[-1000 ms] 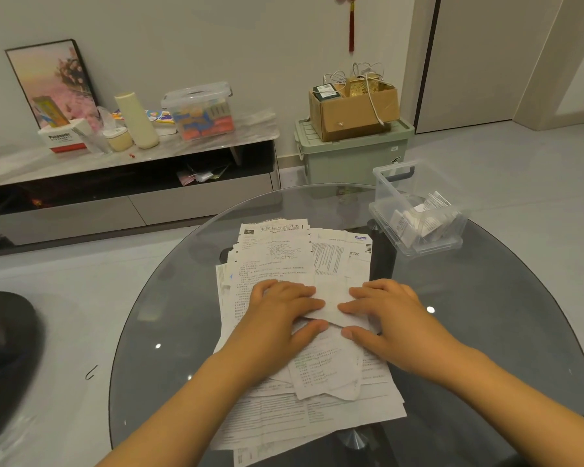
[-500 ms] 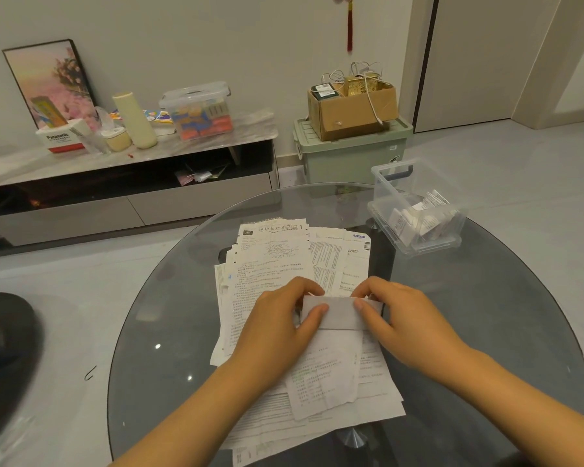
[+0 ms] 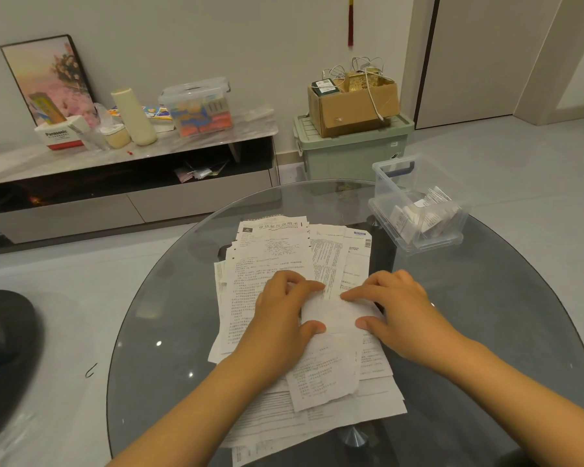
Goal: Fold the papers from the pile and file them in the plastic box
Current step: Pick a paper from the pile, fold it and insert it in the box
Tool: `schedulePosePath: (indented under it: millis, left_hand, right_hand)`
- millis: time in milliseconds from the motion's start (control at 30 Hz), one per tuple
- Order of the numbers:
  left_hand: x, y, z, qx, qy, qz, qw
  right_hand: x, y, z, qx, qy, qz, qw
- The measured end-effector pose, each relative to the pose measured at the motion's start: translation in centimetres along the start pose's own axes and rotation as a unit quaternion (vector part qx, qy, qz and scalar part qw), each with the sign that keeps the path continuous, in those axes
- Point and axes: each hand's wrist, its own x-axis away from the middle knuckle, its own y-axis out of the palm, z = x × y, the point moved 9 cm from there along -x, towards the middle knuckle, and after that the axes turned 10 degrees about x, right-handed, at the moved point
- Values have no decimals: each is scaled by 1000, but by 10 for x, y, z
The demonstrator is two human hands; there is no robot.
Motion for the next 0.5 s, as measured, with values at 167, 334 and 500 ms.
schedulePosePath:
  millis: [167, 334, 500]
  left_hand:
    - [5, -2, 15, -67, 47, 0, 997]
    - [17, 5, 37, -80, 129, -2, 988]
    - [21, 17, 36, -88, 107, -67, 988]
  right_hand:
    - [4, -1, 5, 3, 4, -24, 1000]
    - [19, -2, 7, -53, 25, -53, 997]
    - [33, 1, 7, -143, 37, -98, 984]
